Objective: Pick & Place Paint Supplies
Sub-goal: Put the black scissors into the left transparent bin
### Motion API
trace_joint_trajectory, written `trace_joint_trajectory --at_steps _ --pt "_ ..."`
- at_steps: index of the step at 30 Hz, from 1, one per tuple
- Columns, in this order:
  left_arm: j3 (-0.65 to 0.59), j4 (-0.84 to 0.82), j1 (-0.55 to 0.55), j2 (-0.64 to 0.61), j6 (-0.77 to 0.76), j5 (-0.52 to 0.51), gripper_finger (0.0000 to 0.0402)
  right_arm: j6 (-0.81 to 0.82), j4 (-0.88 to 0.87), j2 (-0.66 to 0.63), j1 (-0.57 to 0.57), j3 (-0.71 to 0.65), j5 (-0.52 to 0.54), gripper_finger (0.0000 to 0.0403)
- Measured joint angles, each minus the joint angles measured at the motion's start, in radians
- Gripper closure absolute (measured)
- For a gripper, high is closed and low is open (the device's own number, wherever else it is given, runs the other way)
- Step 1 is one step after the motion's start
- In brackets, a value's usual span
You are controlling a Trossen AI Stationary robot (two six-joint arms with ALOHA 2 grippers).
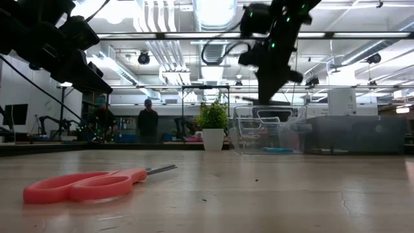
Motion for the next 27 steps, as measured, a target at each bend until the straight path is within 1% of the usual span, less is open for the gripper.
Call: trace_joint_trajectory --at_steps 2,3,7,11,18,27 --pt "0.0 0.0 0.0 0.0 0.0 0.0 0.034 0.001 0.001 0.039 -0.022 0.0 -0.044 0.038" --pt "0.0 0.0 0.0 0.0 0.0 0.0 0.034 0.002 -0.001 0.056 -0.03 0.0 -0.049 0.038" --pt "0.0 0.0 0.0 0.0 0.0 0.0 0.034 0.002 -0.002 0.108 -0.04 0.0 -0.047 0.038" --pt "0.0 0.0 0.0 0.0 0.0 0.0 0.034 0.012 -0.002 0.128 -0.046 0.0 -0.046 0.038" --pt "0.0 0.0 0.0 0.0 0.0 0.0 0.034 0.071 -0.006 0.072 -0.06 0.0 -0.042 0.038" --pt "0.0 0.0 0.0 0.0 0.0 0.0 0.034 0.316 -0.026 -0.013 -0.088 0.0 -0.048 0.038"
